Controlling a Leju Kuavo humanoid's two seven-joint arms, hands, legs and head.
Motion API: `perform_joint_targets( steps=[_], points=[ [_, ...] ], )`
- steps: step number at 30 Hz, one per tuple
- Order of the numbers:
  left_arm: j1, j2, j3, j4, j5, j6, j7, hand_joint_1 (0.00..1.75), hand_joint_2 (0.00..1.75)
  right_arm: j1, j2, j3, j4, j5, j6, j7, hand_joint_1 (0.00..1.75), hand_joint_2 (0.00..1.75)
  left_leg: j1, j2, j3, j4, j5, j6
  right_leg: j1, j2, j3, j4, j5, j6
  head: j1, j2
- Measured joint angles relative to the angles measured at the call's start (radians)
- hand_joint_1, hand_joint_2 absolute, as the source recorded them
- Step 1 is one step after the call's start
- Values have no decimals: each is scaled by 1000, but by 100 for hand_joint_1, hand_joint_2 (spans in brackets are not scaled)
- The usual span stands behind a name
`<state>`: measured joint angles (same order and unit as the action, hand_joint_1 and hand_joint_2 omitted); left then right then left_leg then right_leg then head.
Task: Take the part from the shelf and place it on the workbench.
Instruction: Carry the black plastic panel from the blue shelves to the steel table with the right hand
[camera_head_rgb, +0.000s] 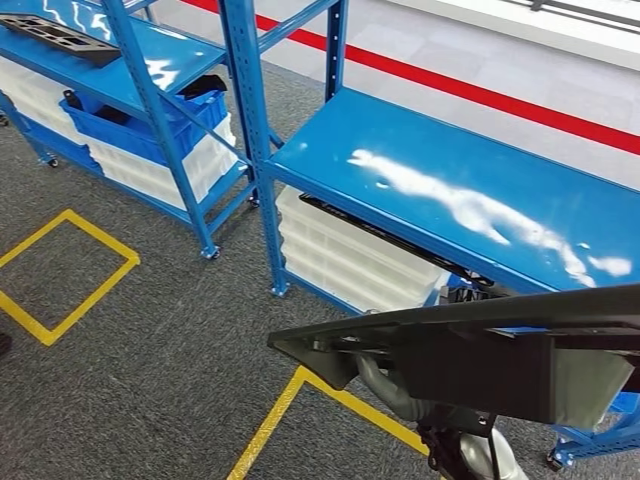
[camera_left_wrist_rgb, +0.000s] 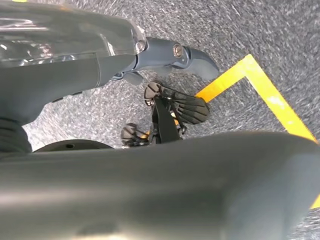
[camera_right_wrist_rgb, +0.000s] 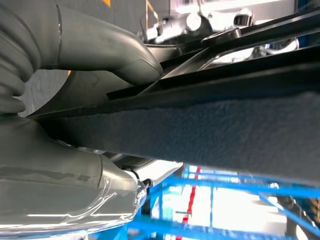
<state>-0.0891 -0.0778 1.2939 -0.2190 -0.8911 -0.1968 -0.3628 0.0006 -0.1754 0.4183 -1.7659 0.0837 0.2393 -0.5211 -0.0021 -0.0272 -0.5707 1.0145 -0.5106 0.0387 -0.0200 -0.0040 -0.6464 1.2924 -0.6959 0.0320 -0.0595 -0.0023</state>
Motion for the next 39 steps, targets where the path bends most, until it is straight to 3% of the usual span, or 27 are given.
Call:
perform_joint_targets(
  steps=[1,2,4,6,8,10,12,14,15,16,17,19,21,23,24,26,28,29,30,31,32,34,35,37,39],
  points=[
    [0,-1,0,0,0,0,3,0,175,1,0,1,3,-2,3,0,175,175,0,-14,2,1,0,0,0,2,8,-24,28,-1,0,0],
    [1,-1,0,0,0,0,6,0,175,3,0,1,4,-3,6,0,175,175,0,-27,3,2,-1,-1,-1,10,32,-84,70,-2,0,0],
    [-2,-3,0,0,-2,2,12,0,175,8,0,2,5,-4,11,0,175,175,0,-54,0,9,-3,-6,-6,53,83,-209,127,-5,0,0],
    [-3,-5,0,0,-4,7,19,0,175,18,-1,3,6,-5,16,1,175,175,2,-78,-11,15,-2,-14,-6,81,101,-258,137,-10,0,0],
    [1,-7,-1,0,-7,13,26,0,175,26,-1,4,5,-4,20,2,175,175,6,-94,-18,16,0,-23,-5,63,102,-263,139,-18,-1,0],
    [3,-10,-1,0,-11,17,32,0,175,32,-1,5,3,-2,24,4,175,175,4,-58,-32,44,-19,-33,-7,38,105,-266,139,-29,-2,0],
    [-1,-12,-2,0,-18,18,36,0,175,43,-1,5,2,2,26,6,175,175,5,-3,-80,146,-76,-46,-8,6,108,-268,137,-37,-4,0],
    [-3,-14,-3,0,-22,18,41,0,175,55,-1,5,1,6,27,7,175,175,11,14,-141,270,-124,-55,-7,-25,109,-267,133,-40,-4,0],
    [-1,-14,-4,0,-22,18,44,0,175,61,-1,5,0,9,28,9,175,175,13,17,-152,294,-125,-57,-7,-39,111,-267,131,-40,-4,0],
    [1,-15,-4,0,-23,18,45,0,175,67,-1,5,-2,12,28,13,175,175,14,20,-143,278,-106,-57,-7,-52,114,-267,128,-38,-4,0],
    [2,-15,-5,0,-23,18,47,0,175,71,-1,5,-4,15,28,17,175,175,15,28,-115,223,-72,-55,-7,-64,119,-267,125,-37,-4,0],
    [2,-15,-6,0,-24,18,47,0,175,79,-1,5,-12,21,28,21,175,175,6,72,-47,88,-14,-45,-5,-86,128,-268,117,-31,-4,0],
    [-1,-16,-10,0,-26,18,47,0,175,83,-1,5,-19,25,29,22,175,175,-6,106,-20,28,-3,-33,-1,-106,133,-269,111,-23,-4,0],
    [0,-17,-12,0,-31,18,46,0,175,85,-1,6,-23,28,32,24,175,175,-11,93,-21,21,-4,-23,0,-126,140,-275,109,-13,-4,0],
    [2,-17,-14,0,-34,18,47,0,175,84,-2,6,-25,30,33,25,175,175,-9,82,-18,15,-2,-18,-1,-121,145,-274,103,-8,-4,0],
    [2,-18,-16,0,-37,18,47,0,175,85,-2,8,-30,31,34,26,175,175,-3,60,-10,3,4,-6,-3,-70,133,-228,65,-3,-3,0],
    [-2,-21,-18,0,-38,18,47,0,175,88,-4,9,-31,31,34,27,175,175,-1,36,-8,0,6,1,-3,-14,75,-105,5,-6,-2,0],
    [-3,-22,-18,0,-39,18,48,0,175,91,-5,9,-31,32,35,27,175,175,-2,21,-8,0,5,2,-2,-4,41,-43,-16,-6,-2,0],
    [-3,-24,-19,0,-39,18,49,0,175,94,-6,10,-31,32,36,30,175,175,-2,7,-7,1,5,3,-1,0,17,-6,-18,-6,-2,0],
    [-2,-24,-19,0,-39,19,50,0,175,95,-6,10,-31,32,37,33,175,175,-3,-7,-5,1,4,3,-1,2,10,-6,0,-6,-2,0],
    [-1,-25,-19,0,-38,19,52,0,175,96,-7,10,-31,33,39,35,175,175,-2,-21,-2,2,3,1,-1,5,21,-46,37,-6,-2,0],
    [-2,-26,-20,0,-39,19,57,0,175,97,-8,11,-31,35,44,38,175,175,-3,-48,0,8,-1,-4,-5,38,68,-175,116,-7,-2,0],
    [-3,-27,-20,0,-40,20,61,0,175,99,-9,11,-31,36,46,39,175,175,-3,-61,-3,13,-3,-8,-6,58,86,-223,137,-8,-2,0],
    [-3,-29,-22,0,-41,21,68,0,175,102,-11,13,-31,40,50,43,175,175,-1,-83,-12,19,-5,-17,-6,80,97,-254,140,-13,-3,0],
    [2,-30,-23,0,-42,22,73,0,175,103,-13,14,-32,42,52,48,175,175,3,-95,-17,21,-5,-24,-5,60,100,-257,141,-22,-3,0]
  ],
)
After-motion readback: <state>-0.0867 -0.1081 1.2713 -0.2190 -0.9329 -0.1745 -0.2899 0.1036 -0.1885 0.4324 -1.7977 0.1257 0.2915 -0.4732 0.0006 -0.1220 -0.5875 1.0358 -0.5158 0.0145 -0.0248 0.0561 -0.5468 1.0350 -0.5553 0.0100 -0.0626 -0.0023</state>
